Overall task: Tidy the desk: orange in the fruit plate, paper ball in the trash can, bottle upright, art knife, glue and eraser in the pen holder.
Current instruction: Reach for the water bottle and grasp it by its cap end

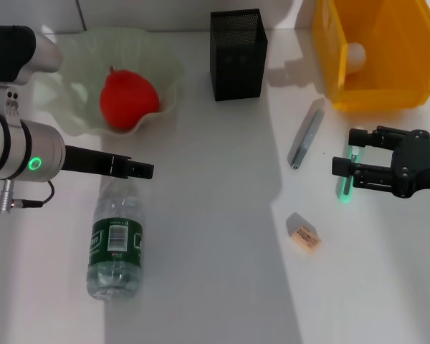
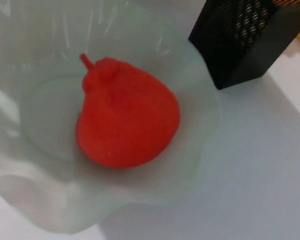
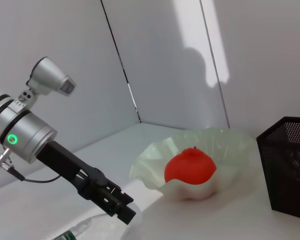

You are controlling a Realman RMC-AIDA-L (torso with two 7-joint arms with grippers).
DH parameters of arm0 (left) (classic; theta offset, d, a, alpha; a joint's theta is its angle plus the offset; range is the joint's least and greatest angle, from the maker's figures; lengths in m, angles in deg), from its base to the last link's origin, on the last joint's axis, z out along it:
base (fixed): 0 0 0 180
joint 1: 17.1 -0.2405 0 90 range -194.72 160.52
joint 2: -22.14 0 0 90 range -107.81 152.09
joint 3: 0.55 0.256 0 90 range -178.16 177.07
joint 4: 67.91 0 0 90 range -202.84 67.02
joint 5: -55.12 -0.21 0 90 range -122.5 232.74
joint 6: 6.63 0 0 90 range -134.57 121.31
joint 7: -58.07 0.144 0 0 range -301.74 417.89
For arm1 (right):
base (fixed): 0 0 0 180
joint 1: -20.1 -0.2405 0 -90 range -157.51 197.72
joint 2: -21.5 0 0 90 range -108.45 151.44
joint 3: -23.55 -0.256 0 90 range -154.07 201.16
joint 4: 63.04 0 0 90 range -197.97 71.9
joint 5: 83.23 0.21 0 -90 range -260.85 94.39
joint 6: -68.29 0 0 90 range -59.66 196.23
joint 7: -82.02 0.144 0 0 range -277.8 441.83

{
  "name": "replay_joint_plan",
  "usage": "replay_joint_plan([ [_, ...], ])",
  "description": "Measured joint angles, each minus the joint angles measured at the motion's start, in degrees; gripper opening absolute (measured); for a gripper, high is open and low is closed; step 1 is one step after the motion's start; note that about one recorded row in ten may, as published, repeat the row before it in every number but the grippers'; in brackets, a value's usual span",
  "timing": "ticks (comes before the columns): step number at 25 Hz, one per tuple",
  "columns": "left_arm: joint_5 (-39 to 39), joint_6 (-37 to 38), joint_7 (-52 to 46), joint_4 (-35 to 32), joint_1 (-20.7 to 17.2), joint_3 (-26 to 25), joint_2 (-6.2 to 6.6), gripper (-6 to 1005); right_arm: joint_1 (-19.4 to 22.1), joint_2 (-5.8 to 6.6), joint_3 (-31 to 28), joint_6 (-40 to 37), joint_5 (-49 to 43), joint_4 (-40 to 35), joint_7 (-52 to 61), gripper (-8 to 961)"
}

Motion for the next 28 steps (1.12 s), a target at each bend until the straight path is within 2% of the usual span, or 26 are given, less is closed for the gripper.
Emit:
replay_joint_plan([
  [5, -0.33, -1.07, 0.02, 3.53, 1.43, -0.4, 0.08, 860, -0.66, 0.0, -0.01, -0.13, -0.99, 0.9, 0.0, 728],
  [12, -0.65, -1.29, 0.02, 3.8, 1.49, -0.75, 0.19, 858, -1.04, 0.0, -0.01, -0.15, -1.07, 1.06, 0.23, 727],
  [18, -3.93, -0.97, 0.01, 4.69, 2.38, -0.56, -0.03, 854, -1.44, 0.0, 0.02, -0.15, -1.15, 1.07, 0.45, 729],
  [24, -5.39, -0.91, 0.01, 4.98, 2.9, -0.15, -0.05, 680, -1.51, 0.0, -0.01, -0.16, -1.79, 1.07, 0.67, 727],
  [28, -5.01, -0.29, 0.3, 4.61, 2.96, 0.14, 0.16, 610, -1.51, 0.0, 0.0, -0.22, -1.82, 1.07, 0.69, 730],
])
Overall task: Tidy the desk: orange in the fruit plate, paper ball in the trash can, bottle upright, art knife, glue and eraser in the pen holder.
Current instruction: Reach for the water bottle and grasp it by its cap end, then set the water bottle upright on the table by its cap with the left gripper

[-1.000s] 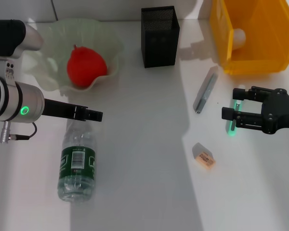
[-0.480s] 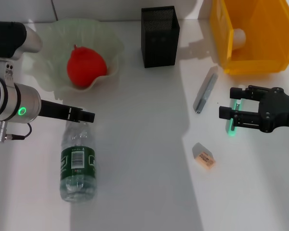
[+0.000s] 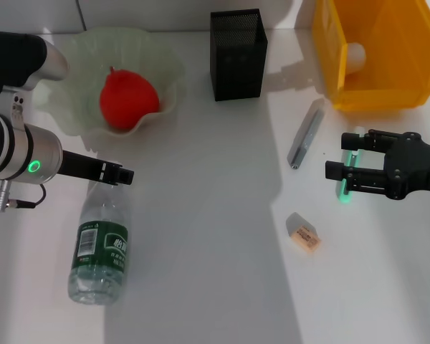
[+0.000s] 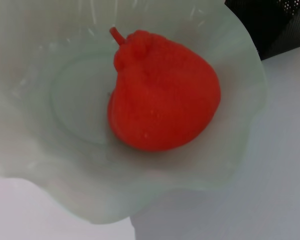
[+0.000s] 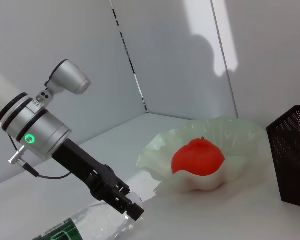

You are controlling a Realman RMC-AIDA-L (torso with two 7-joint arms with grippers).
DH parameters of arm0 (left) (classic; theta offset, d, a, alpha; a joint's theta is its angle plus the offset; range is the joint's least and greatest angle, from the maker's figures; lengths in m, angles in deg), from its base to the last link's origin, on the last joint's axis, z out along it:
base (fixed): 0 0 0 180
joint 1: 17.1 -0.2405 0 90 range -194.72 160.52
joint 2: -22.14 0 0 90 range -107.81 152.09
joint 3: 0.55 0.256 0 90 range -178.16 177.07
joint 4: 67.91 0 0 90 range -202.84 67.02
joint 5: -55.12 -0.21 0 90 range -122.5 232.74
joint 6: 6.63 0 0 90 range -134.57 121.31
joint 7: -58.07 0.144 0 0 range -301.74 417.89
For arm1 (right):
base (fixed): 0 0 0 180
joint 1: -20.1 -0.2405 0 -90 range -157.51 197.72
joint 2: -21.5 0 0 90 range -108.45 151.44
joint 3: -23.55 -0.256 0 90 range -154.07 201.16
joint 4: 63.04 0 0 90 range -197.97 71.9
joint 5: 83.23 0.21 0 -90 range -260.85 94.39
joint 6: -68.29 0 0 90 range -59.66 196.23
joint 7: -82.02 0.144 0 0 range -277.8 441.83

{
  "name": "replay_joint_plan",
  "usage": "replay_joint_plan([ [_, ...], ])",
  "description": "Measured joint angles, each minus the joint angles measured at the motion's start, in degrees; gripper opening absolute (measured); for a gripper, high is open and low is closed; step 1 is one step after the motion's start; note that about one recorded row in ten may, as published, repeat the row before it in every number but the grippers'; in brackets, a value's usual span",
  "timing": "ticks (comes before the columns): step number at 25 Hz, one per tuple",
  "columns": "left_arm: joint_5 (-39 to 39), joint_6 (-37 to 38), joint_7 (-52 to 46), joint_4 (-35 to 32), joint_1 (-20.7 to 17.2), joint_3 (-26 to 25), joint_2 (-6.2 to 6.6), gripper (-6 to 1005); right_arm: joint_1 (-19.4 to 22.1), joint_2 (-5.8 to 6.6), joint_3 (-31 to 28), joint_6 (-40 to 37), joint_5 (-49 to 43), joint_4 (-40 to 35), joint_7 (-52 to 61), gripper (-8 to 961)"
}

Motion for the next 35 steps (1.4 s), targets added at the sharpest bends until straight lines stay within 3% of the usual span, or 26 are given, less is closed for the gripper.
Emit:
replay_joint_plan([
  [7, -0.51, 1.08, 0.27, -0.73, 0.02, 0.9, 0.03, 513, -0.22, 0.0, -0.02, -0.02, -1.48, 0.0, 0.58, 729],
  [15, 0.5, 3.54, 1.93, -9.61, -2.23, 2.89, 0.12, 486, -0.3, -0.08, -0.02, -0.02, -1.51, 0.0, 0.63, 730],
  [20, 4.3, 4.61, 6.39, -13.6, -4.28, 1.37, 0.26, 485, -0.32, -0.07, -0.59, -0.15, -1.29, -0.05, 0.7, 730],
  [25, 12.88, 4.87, 15.32, -17.48, -8.29, -2.81, 0.4, 485, -0.47, -0.06, -1.1, -0.6, -1.2, -0.09, 0.9, 730],
  [35, 16.84, 4.36, 24.91, -18.28, -10.89, -5.0, 0.3, 484, -0.91, 0.04, -1.45, -0.72, -1.34, -0.43, 2.16, 730],
])
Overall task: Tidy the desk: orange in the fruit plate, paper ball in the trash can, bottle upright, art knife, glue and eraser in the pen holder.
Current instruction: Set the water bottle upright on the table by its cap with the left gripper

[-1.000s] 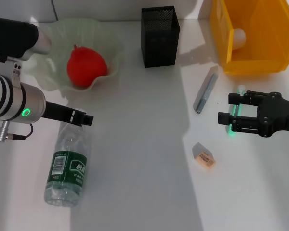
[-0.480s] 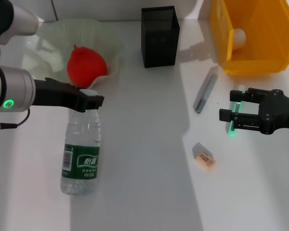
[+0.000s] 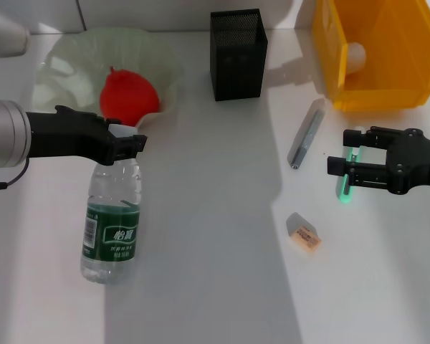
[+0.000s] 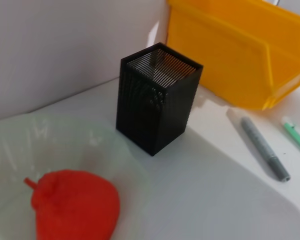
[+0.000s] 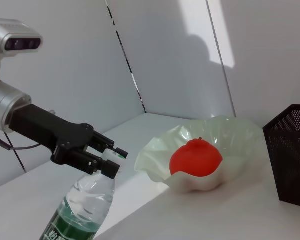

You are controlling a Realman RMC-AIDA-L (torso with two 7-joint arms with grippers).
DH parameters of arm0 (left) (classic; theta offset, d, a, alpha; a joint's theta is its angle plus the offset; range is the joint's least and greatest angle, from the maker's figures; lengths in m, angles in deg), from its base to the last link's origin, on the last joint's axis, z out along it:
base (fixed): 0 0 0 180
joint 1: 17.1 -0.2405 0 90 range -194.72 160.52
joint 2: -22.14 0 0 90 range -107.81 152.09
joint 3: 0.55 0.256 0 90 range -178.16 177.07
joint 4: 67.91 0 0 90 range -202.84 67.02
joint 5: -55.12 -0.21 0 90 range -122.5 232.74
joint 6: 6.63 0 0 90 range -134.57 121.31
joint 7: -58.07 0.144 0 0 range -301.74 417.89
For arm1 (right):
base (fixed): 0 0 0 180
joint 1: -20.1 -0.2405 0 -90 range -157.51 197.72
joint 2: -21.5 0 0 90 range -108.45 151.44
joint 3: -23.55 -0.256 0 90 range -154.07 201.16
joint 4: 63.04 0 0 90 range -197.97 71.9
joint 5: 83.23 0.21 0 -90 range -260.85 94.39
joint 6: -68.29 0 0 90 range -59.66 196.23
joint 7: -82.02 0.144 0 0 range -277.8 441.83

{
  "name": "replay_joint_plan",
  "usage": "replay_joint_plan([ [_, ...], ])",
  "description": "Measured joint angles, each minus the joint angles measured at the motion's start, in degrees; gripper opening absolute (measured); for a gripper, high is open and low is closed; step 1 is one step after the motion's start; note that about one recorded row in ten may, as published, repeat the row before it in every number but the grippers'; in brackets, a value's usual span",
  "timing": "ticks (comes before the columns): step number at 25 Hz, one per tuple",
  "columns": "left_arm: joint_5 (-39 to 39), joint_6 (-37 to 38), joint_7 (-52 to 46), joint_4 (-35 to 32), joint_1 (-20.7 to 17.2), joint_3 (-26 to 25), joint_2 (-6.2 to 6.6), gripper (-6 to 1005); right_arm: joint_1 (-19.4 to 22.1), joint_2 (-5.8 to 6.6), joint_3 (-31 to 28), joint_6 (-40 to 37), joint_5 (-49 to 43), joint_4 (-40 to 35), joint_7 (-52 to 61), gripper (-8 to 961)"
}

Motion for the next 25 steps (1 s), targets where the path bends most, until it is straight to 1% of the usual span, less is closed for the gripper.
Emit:
replay_joint_plan([
  [5, 4.65, 0.06, 3.93, -0.53, -1.0, -1.42, 0.0, 484, -0.06, 0.04, 0.0, -0.01, -0.03, -0.01, 0.03, 728],
  [7, 4.65, 0.06, 3.93, -0.53, -1.0, -1.42, 0.0, 484, -0.1, 0.04, 0.0, -0.01, -0.03, -0.01, 0.11, 728],
  [9, 6.16, 0.37, 4.49, -0.95, -1.32, -2.94, 0.06, 484, -0.17, 0.06, 0.02, -0.01, -0.06, -0.01, 0.55, 727],
  [14, 6.18, 0.57, 4.5, -1.24, -1.38, -3.28, 0.07, 483, -0.51, 0.39, 0.05, 0.0, -0.12, -0.01, 1.32, 725],
  [16, 6.47, 1.59, 5.63, -2.01, -1.51, -4.55, 0.09, 483, -0.54, 0.45, 0.05, 0.0, -0.12, -0.01, 1.41, 725],
  [25, 7.07, 2.75, 6.93, -2.55, -1.57, -5.96, 0.09, 483, -0.74, 0.55, 0.05, 0.0, 0.17, -0.06, 1.5, 724],
])
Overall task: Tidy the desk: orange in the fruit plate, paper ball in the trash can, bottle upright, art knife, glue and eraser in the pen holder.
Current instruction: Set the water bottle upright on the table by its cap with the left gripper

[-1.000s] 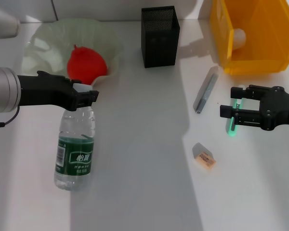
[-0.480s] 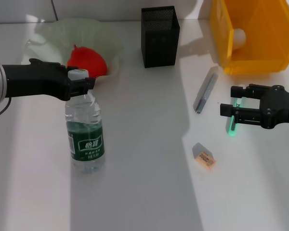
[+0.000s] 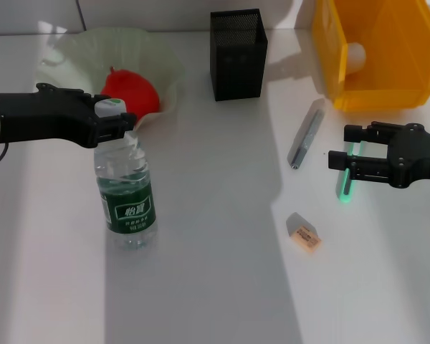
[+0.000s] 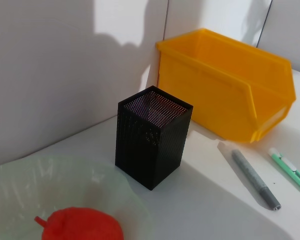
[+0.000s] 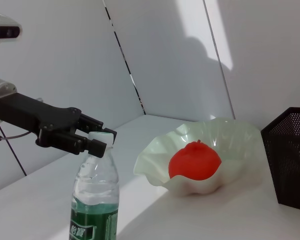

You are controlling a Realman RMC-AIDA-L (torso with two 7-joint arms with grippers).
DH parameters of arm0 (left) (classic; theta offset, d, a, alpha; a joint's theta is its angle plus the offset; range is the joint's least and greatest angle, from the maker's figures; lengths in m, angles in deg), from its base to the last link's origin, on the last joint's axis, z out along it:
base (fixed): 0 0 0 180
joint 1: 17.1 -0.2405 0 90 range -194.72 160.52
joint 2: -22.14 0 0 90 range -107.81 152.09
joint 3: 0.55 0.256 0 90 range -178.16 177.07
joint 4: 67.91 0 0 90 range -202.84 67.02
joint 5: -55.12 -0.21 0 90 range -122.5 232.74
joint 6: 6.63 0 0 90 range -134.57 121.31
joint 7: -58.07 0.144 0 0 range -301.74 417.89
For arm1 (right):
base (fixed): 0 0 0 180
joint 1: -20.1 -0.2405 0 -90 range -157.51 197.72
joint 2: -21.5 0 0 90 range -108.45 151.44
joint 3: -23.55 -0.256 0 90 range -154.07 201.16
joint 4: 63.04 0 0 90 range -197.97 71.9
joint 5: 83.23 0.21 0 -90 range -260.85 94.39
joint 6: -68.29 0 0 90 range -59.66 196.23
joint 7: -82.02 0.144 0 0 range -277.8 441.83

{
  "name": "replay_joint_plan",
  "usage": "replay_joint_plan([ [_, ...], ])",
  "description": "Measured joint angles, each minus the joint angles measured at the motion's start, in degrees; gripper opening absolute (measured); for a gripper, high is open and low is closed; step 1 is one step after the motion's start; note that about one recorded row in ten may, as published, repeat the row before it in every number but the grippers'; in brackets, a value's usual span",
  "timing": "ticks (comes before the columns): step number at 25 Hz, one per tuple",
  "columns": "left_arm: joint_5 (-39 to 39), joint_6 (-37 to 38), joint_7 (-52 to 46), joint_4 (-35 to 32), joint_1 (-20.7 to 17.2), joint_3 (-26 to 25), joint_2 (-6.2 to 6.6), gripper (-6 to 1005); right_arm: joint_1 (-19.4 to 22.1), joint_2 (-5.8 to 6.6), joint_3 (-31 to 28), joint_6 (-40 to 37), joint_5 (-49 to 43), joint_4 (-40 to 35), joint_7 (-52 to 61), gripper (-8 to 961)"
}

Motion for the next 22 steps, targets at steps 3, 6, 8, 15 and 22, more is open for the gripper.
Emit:
replay_joint_plan([
  [3, 0.12, 0.0, 0.33, -0.3, -0.19, -0.03, 0.0, 482, 0.0, 0.04, 0.0, 0.0, 0.03, -0.03, 0.01, 724],
  [6, 0.13, 0.0, 0.5, -0.35, -0.23, -0.06, 0.0, 482, 0.01, 0.04, 0.0, 0.0, 0.05, -0.04, 0.03, 725],
  [8, 0.13, 0.0, 0.54, -0.57, -0.27, -0.1, 0.0, 482, 0.01, 0.04, 0.0, 0.0, 0.07, -0.04, 0.03, 725],
  [15, 0.16, 0.23, 2.02, -2.3, -0.88, -0.91, -0.07, 481, 0.06, 0.02, 0.0, 0.0, 0.0, 0.01, 0.03, 725],
  [22, 0.18, 0.54, 2.3, -2.65, -1.03, -1.18, 0.01, 478, 0.14, 0.01, -0.01, 0.0, -0.11, 0.04, 0.03, 724],
])
